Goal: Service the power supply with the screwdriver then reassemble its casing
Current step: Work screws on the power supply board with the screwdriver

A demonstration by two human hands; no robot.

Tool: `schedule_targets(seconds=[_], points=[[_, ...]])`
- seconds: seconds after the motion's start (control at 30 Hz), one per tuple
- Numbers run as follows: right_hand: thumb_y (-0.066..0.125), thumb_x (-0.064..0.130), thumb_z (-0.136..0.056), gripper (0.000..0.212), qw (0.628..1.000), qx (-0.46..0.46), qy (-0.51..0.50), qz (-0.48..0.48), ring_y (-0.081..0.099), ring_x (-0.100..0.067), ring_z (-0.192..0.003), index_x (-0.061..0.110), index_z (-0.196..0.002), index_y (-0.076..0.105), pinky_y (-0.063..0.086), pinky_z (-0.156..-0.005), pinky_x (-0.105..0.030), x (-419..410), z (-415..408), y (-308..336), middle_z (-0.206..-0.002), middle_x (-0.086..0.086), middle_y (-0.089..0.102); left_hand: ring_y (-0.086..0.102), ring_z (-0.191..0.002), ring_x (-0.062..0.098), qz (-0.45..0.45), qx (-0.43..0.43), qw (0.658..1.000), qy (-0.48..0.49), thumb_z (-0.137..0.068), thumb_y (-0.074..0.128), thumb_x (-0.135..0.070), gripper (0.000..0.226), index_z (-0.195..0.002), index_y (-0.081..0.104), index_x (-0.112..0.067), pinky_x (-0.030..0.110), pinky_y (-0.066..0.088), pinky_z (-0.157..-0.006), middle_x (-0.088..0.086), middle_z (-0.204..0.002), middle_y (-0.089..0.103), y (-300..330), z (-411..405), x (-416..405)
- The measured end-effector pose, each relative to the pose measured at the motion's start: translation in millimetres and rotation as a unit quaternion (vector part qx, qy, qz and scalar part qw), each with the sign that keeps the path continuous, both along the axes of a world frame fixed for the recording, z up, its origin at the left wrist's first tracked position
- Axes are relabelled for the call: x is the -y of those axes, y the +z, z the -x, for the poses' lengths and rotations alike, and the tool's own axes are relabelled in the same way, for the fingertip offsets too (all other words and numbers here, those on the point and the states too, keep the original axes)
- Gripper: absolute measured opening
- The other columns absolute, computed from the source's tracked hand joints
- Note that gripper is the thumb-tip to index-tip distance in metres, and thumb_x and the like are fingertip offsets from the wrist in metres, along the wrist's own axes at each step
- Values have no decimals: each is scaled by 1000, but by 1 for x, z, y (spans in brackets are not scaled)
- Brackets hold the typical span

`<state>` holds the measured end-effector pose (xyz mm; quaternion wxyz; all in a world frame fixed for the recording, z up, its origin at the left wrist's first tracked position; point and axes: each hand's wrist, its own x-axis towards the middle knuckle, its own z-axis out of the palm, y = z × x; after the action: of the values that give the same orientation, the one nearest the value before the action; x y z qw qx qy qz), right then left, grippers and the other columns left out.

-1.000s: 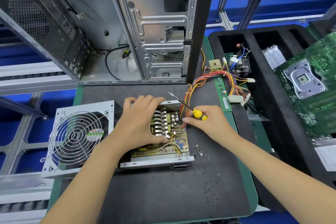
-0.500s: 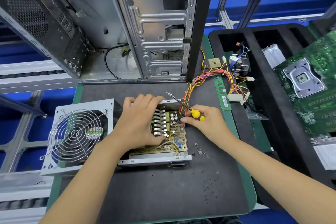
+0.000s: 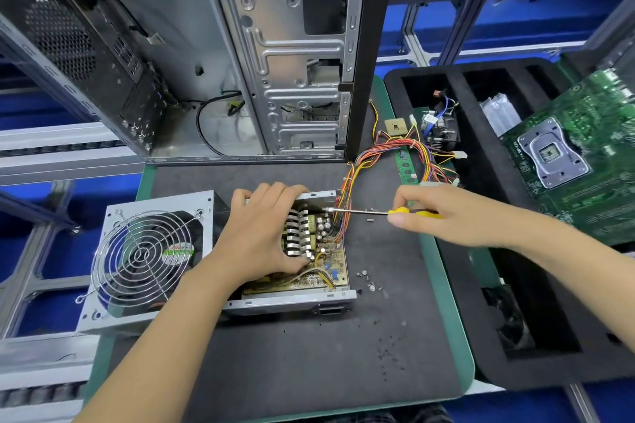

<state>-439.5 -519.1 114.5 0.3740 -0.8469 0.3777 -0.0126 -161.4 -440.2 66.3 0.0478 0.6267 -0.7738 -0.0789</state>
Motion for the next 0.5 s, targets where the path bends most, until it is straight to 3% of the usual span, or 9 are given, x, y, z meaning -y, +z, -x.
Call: schedule_targets(seconds=[0.1,0.23,0.33,0.4,0.5], points=[[36,58,-90,29,995,-81,35,-45,36,-2,-57,32,-87,48,30,-59,-19,-3,6,18,-69,-5,43,43,-103,16,-4,3,1000,2,-54,73,-61,96,-137,41,-26,30,16,-82,-12,-108,42,-1,0,0],[40,55,-92,19,976,-192,101,-9,41,-7,-55,37,-89,42,39,-61,-26,-8,5,30,-58,5,47,42,-106,15,-5,0,1000,14,-56,74,-61,96,-139,38,-28,31,16,-83,-11,-112,44,-2,2,-1],[39,57,-92,23,957,-245,142,65,47,2,-64,34,-93,42,41,-63,-25,-14,-1,35,-57,14,52,42,-107,15,-4,1,1000,17,-56,74,-60,97,-140,37,-27,30,15,-84,-10,-113,45,-2,2,-1],[37,58,-92,25,939,-267,168,138,42,-1,-60,33,-94,42,30,-55,-18,-17,-6,35,-58,8,49,41,-109,15,-6,-1,1000,19,-57,74,-60,98,-141,36,-28,31,16,-85,-10,-116,44,-2,3,0],[35,55,-94,27,912,-284,197,220,41,-8,-62,30,-98,43,13,-48,-18,-21,-14,34,-64,11,49,40,-109,15,-6,3,1000,21,-57,73,-62,98,-141,35,-29,32,17,-86,-10,-117,44,-3,2,0]])
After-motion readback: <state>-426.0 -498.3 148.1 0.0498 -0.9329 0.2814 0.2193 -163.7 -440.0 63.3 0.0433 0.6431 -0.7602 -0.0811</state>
